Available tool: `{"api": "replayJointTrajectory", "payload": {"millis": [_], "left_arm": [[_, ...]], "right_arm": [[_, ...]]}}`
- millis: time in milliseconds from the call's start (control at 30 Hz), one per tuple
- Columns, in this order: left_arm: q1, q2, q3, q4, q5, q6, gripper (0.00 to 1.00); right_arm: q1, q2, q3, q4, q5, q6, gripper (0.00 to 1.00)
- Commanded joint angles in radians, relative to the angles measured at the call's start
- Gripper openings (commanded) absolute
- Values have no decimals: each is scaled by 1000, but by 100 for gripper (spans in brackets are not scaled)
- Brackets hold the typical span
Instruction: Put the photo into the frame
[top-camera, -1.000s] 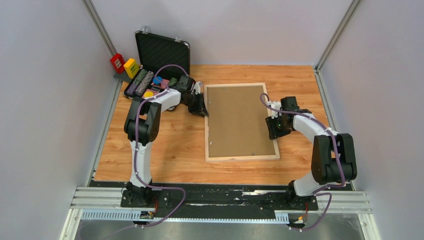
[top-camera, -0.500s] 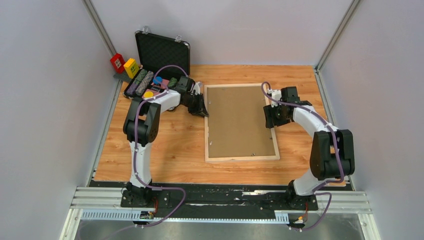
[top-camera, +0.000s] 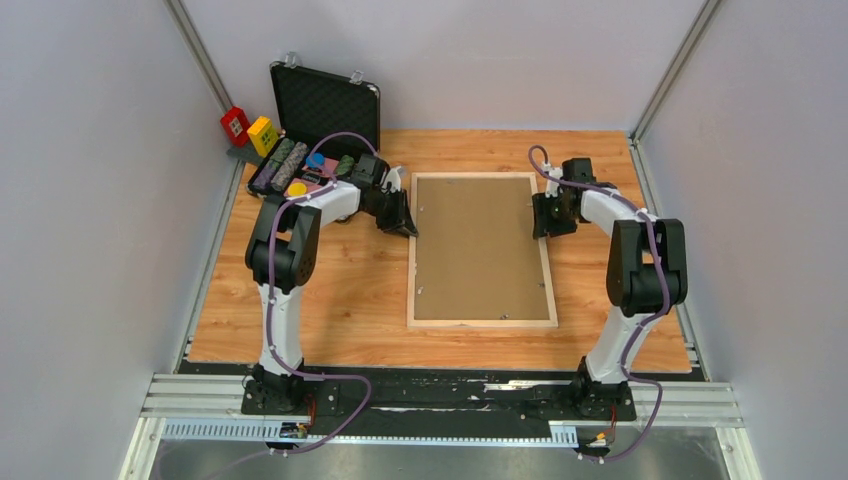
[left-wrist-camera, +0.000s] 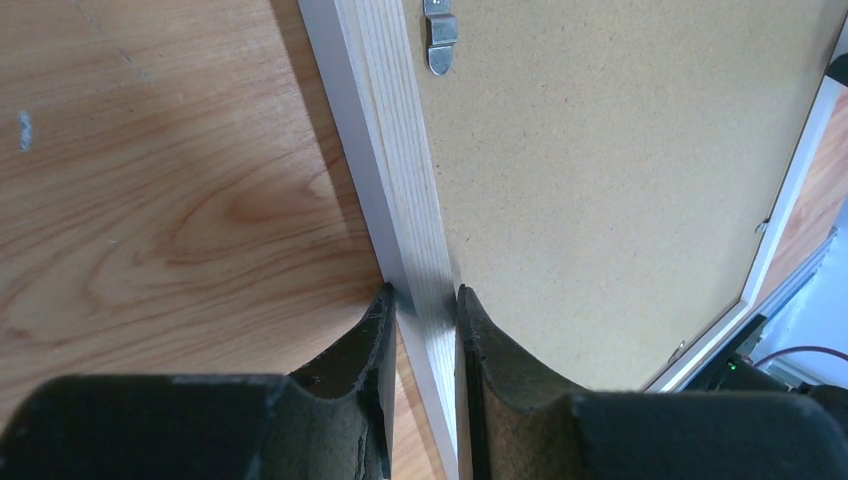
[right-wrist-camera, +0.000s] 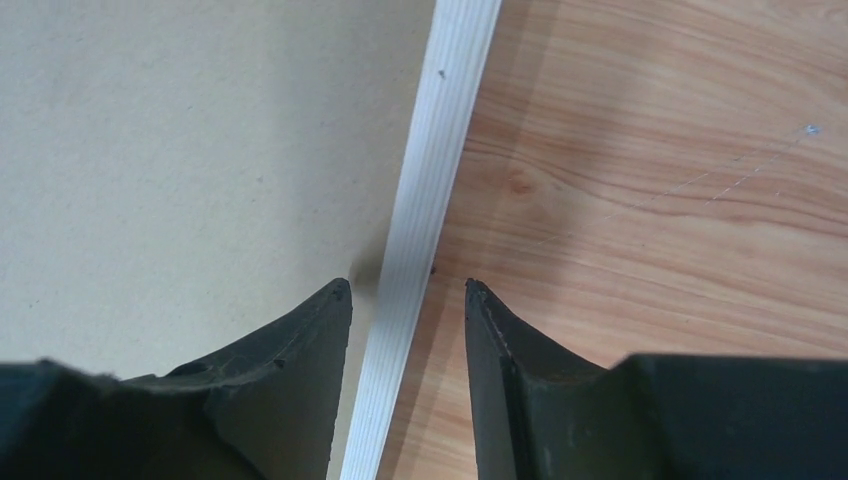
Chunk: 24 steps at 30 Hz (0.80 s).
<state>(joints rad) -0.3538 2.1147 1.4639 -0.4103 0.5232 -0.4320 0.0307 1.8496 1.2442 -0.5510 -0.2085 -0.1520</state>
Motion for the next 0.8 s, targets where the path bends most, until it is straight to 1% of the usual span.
{"api": "replayJointTrajectory", "payload": {"millis": [0, 100, 233, 300, 367, 400, 433, 467, 500, 533, 567, 600, 633, 667, 700, 733, 767], "left_arm": [[-21, -36, -30, -33, 78, 38, 0], [-27, -31, -29, -28, 92, 36, 0], [-45, -27, -24, -28, 100, 40, 0], [-56, -27, -14, -30, 101, 43, 1], [-61, -25, -3, -36, 101, 46, 9], [-62, -23, 1, -41, 103, 48, 15], [-63, -20, 11, -44, 103, 48, 19], [-63, -17, 18, -51, 108, 50, 25], [-63, -10, 30, -54, 110, 52, 28], [-63, -7, 38, -63, 114, 54, 35], [-63, 0, 52, -68, 116, 55, 39], [-64, 3, 60, -78, 117, 58, 48], [-65, 10, 72, -83, 117, 60, 52], [-66, 16, 78, -95, 118, 66, 60], [-69, 19, 90, -107, 119, 69, 64], [-71, 22, 95, -111, 125, 77, 72], [-76, 24, 102, -119, 130, 81, 76]], "right_arm": [[-10, 38, 42, 38, -23, 39, 43], [-16, 54, 32, 49, -44, 48, 37], [-21, 50, 3, 65, -62, 65, 23], [-67, 38, -12, 72, -71, 79, 15], [-97, 26, -27, 78, -89, 97, 9], [-113, 18, -37, 82, -97, 107, 7], [-129, 10, -46, 85, -103, 114, 5], [-145, 1, -58, 89, -109, 121, 3], [-159, -7, -72, 93, -113, 127, 1], [-173, -17, -86, 100, -116, 133, 0], [-186, -28, -102, 107, -119, 139, 0], [-198, -43, -117, 114, -124, 144, 0], [-209, -53, -133, 119, -129, 146, 0], [-221, -62, -148, 122, -133, 146, 0], [-232, -73, -160, 125, -137, 167, 0], [-249, -84, -177, 130, -140, 178, 0], [-257, -94, -186, 135, -142, 184, 0]]}}
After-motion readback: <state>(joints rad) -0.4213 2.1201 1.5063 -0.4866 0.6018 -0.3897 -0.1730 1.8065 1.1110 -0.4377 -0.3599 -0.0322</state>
